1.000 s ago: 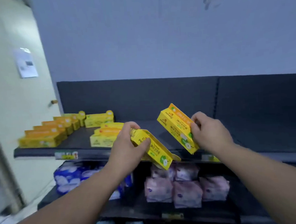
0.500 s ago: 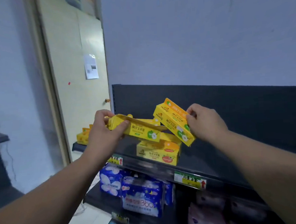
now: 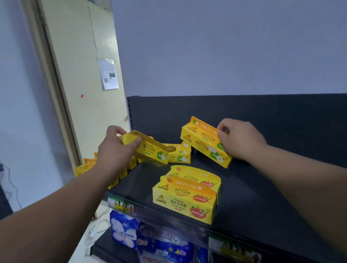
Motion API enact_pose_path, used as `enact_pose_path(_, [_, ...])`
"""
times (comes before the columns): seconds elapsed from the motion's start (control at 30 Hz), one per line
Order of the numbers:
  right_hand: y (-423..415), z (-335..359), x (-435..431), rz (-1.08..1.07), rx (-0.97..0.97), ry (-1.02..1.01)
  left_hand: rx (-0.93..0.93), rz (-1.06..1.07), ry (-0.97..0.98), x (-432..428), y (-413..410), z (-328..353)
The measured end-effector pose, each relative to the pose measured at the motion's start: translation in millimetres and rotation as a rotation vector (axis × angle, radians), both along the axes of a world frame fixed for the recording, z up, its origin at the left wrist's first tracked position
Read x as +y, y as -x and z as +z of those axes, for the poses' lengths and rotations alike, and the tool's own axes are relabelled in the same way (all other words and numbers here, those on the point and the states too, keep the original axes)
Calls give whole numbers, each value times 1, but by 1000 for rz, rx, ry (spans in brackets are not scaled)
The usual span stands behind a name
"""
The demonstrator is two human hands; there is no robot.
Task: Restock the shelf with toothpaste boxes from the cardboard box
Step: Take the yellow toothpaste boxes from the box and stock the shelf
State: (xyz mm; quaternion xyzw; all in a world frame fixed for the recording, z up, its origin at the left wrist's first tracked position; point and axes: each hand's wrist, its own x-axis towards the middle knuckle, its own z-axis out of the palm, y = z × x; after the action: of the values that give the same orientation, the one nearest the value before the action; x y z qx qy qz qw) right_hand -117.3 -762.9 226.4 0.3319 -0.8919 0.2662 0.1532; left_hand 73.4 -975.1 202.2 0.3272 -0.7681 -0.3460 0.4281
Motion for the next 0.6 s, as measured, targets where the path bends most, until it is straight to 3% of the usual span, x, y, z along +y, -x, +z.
enact_pose_path(0.37, [18,-2,-20,-92,-34,-27,-286,-173,-103,-57,82,-11])
enact_pose_path(0.6, [9,0,-37,-82,-57,-11,-702,-250,413,-90,107,3])
